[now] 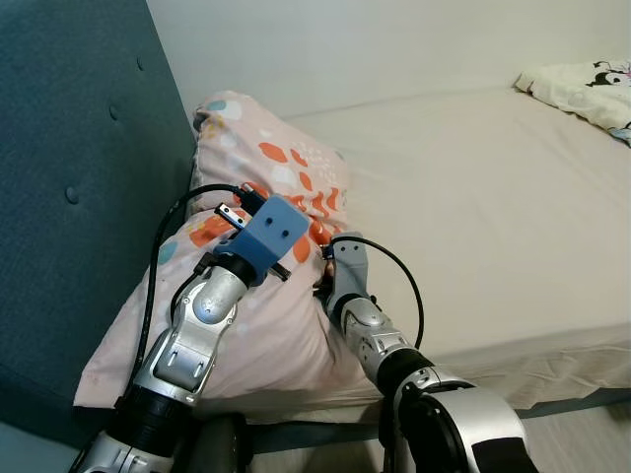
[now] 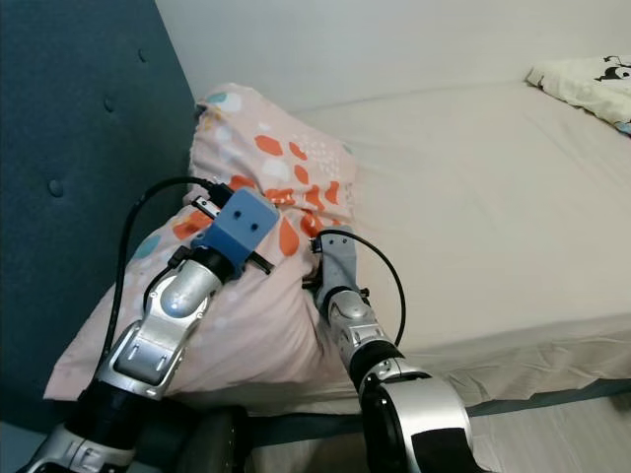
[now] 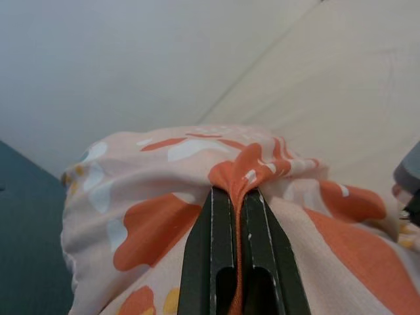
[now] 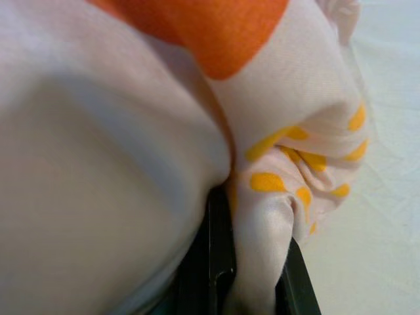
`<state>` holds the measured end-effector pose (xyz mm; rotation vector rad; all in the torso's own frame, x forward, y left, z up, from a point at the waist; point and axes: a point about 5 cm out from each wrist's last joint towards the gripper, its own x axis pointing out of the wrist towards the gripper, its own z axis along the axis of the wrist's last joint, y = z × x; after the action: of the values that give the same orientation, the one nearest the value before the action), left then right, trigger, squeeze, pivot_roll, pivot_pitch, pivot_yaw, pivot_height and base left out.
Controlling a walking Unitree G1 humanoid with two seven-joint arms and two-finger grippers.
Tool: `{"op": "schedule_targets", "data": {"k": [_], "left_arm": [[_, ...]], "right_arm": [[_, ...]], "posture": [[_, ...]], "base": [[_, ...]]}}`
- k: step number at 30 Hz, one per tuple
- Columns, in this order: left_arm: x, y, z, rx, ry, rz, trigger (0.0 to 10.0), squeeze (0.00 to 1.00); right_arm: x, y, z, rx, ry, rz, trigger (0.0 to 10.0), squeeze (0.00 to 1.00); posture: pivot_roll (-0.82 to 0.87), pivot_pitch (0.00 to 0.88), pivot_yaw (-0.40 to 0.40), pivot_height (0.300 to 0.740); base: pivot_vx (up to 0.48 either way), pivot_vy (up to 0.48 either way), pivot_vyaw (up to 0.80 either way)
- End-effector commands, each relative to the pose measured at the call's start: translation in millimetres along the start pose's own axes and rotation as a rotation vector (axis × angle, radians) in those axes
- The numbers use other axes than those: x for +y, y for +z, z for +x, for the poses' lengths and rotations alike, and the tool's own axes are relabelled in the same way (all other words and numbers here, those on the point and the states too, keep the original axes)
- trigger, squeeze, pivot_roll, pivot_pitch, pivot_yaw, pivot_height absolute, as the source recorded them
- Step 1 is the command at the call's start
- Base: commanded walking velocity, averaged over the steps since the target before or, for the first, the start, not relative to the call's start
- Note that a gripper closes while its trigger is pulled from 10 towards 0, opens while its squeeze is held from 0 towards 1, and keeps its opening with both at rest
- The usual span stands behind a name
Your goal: Clean up the room
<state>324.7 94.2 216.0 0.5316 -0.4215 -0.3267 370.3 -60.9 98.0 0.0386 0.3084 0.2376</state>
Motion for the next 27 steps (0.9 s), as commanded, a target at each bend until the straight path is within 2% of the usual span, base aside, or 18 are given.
{"op": "schedule_targets", "data": {"k": [1, 3, 4, 6, 7, 12, 15, 16, 19, 23, 27], "left_arm": [[-5.8, 1, 1.7, 0.0, -0.007, 0.011, 10.0, 0.0], [-4.2, -2, 1.7, 0.008, 0.016, 0.015, 10.0, 0.0], [-2.0, -2, 2.0, 0.009, 0.035, 0.016, 10.0, 0.0], [-0.7, -2, 2.2, 0.008, 0.046, 0.015, 10.0, 0.0], [0.7, -2, 2.5, 0.008, 0.053, 0.019, 10.0, 0.0], [2.6, -4, 2.1, 0.018, 0.061, 0.02, 10.0, 0.0], [3.0, -8, -1.0, 0.038, 0.075, 0.013, 10.0, 0.0], [2.9, -10, -2.3, 0.041, 0.087, 0.019, 10.0, 0.0], [2.6, -11, -3.6, 0.043, 0.101, 0.028, 10.0, 0.0], [-2.4, -17, -5.2, 0.047, 0.104, 0.006, 10.0, 0.0], [-5.1, -19, -5.5, 0.045, 0.087, -0.019, 10.0, 0.0]], "right_arm": [[13.4, 14, 2.4, -0.044, 0.055, -0.001, 10.0, 0.0], [10.6, 13, 2.1, -0.048, 0.051, -0.001, 10.0, 0.04], [7.7, 14, 1.9, -0.058, 0.042, 0.002, 10.0, 0.9], [5.9, 14, 1.7, -0.065, 0.036, 0.005, 10.0, 0.9], [4.9, 15, 1.6, -0.071, 0.035, 0.006, 10.0, 1.0], [4.1, 16, 1.6, -0.081, 0.036, 0.0, 10.0, 1.0], [-0.7, 17, 1.2, -0.097, -0.018, -0.091, 10.0, 1.0], [-4.3, 18, 0.8, -0.108, -0.057, -0.112, 10.0, 0.0], [-7.8, 18, 0.3, -0.12, -0.095, -0.121, 10.0, 0.0], [-18.6, 16, -5.7, -0.213, -0.215, -0.146, 10.0, 0.0], [-21.0, 11, -8.8, -0.238, -0.231, -0.13, 10.0, 0.0]], "posture": [[0.07, 0.207, 0.06, 0.576], [0.07, 0.207, 0.062, 0.576], [0.07, 0.206, 0.063, 0.576], [0.07, 0.206, 0.063, 0.576], [0.07, 0.203, 0.063, 0.576], [0.07, 0.2, 0.063, 0.576], [0.07, 0.195, 0.06, 0.576], [0.07, 0.193, 0.056, 0.576], [0.07, 0.193, 0.054, 0.576], [0.05, 0.191, 0.048, 0.576], [0.05, 0.191, 0.048, 0.576]], "base": [[0.0, 0.0, 0.0], [0.0, 0.0, 0.0], [0.0, 0.0, 0.0], [0.0, 0.0, 0.0], [0.0, 0.0, 0.0], [0.0, 0.0, 0.0], [0.0, 0.0, 0.0], [0.0, 0.0, 0.0], [0.0, 0.0, 0.0], [0.0, 0.0, 0.0], [0.0, 0.0, 0.0]]}}
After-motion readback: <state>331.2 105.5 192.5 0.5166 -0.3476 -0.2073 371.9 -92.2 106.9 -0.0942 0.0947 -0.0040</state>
